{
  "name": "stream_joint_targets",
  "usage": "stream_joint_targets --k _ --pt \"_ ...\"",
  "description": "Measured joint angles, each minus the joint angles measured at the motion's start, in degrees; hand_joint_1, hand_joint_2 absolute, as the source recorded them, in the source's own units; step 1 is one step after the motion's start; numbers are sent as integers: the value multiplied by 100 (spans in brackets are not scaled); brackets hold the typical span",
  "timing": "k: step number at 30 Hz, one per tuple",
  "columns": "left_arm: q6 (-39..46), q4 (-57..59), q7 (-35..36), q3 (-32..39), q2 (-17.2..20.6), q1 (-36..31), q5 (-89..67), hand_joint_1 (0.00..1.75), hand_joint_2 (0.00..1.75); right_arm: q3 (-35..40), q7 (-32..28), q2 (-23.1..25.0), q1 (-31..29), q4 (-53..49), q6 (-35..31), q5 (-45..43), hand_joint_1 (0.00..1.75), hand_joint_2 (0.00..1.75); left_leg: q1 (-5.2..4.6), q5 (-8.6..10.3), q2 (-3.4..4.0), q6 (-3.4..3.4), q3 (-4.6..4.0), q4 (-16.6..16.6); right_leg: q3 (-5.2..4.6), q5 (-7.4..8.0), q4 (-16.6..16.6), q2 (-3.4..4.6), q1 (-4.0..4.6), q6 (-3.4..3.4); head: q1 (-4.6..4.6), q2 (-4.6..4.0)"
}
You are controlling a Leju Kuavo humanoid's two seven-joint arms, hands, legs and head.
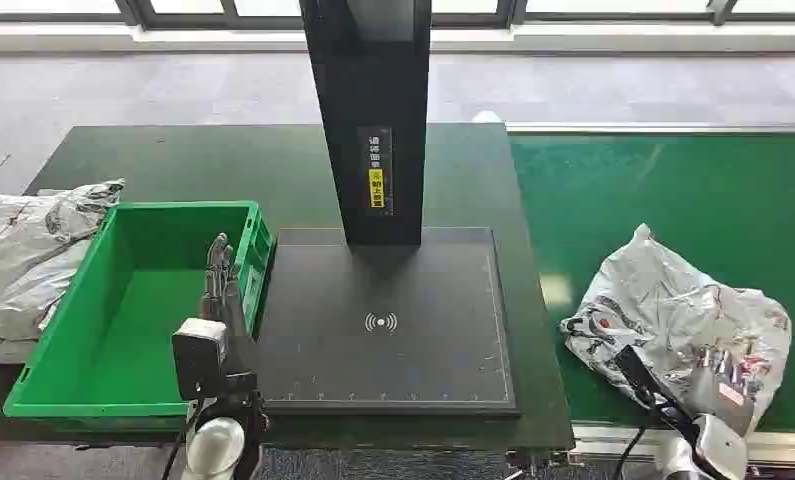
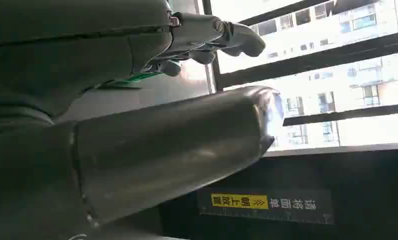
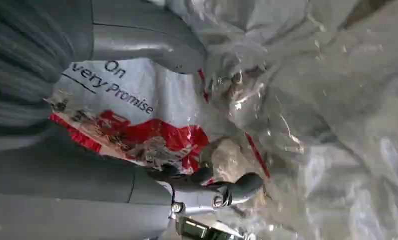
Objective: Moved the parcel from conveyor to table for the left to box.
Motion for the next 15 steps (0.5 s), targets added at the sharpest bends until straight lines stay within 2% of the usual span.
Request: stream_joint_targets --k 5,6,11,15 --pt "-137 -118 39 -9 2 69 -105 0 0 -46 31 9 296 -265 290 46 0 175 0 -1 -1 1 1 0 3 -1 -1 -3 1 1 -2 0" --pt "-174 -140 44 -9 2 86 -118 0 0 -67 48 35 380 -419 409 105 175 175 0 -1 -8 2 0 0 6 -1 -1 -9 0 1 -2 2" --pt "-334 -175 92 -24 2 101 -168 0 0 -133 136 282 677 -1110 1015 527 175 175 0 -1 -12 2 2 0 6 -1 -1 -12 0 1 0 0" --pt "-506 -149 85 -37 0 91 -144 0 0 -138 -179 345 588 -1164 1327 790 175 175 0 0 -4 1 2 0 8 -1 -2 -4 3 2 0 0"
